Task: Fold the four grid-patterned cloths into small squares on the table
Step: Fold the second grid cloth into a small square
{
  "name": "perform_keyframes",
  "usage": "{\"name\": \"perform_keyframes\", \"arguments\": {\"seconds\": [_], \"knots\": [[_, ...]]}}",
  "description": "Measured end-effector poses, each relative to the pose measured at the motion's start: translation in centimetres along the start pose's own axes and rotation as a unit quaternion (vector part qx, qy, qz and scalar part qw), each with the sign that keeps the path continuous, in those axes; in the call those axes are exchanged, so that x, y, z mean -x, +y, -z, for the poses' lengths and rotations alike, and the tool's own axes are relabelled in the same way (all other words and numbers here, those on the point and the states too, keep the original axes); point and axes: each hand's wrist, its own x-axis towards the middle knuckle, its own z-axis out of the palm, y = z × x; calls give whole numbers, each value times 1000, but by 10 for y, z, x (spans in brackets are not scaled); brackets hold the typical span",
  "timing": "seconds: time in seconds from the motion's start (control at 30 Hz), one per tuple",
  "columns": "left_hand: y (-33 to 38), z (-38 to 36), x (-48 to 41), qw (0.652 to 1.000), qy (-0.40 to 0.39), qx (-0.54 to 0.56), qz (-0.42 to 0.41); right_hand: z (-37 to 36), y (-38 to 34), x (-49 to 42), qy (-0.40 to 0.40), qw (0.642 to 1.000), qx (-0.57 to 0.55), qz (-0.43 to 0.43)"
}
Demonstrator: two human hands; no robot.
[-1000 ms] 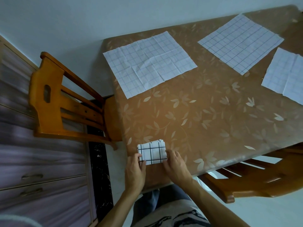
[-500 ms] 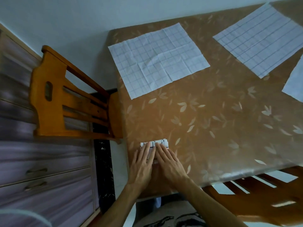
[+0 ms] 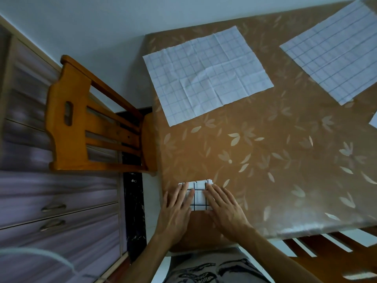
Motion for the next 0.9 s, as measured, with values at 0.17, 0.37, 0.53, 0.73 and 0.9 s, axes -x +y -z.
{"name": "perform_keyframes", "arguments": {"seconds": [0.17, 0.37, 0.53, 0.73, 0.9], "knots": [[7, 31, -16, 993, 59, 100, 26, 38, 5, -31, 112, 990, -84, -4], [-5, 80, -85, 982, 126, 121, 70, 90, 38, -103, 111, 989, -93, -13], [-21, 124, -147, 974, 138, 129, 124, 124, 58, -171, 79, 990, -110, -27], [-48, 145, -217, 969, 108, 139, 171, 132, 73, -245, 40, 992, -111, -44], [-64, 144, -249, 972, 104, 112, 179, 116, 76, -279, 30, 994, -105, 30]]}}
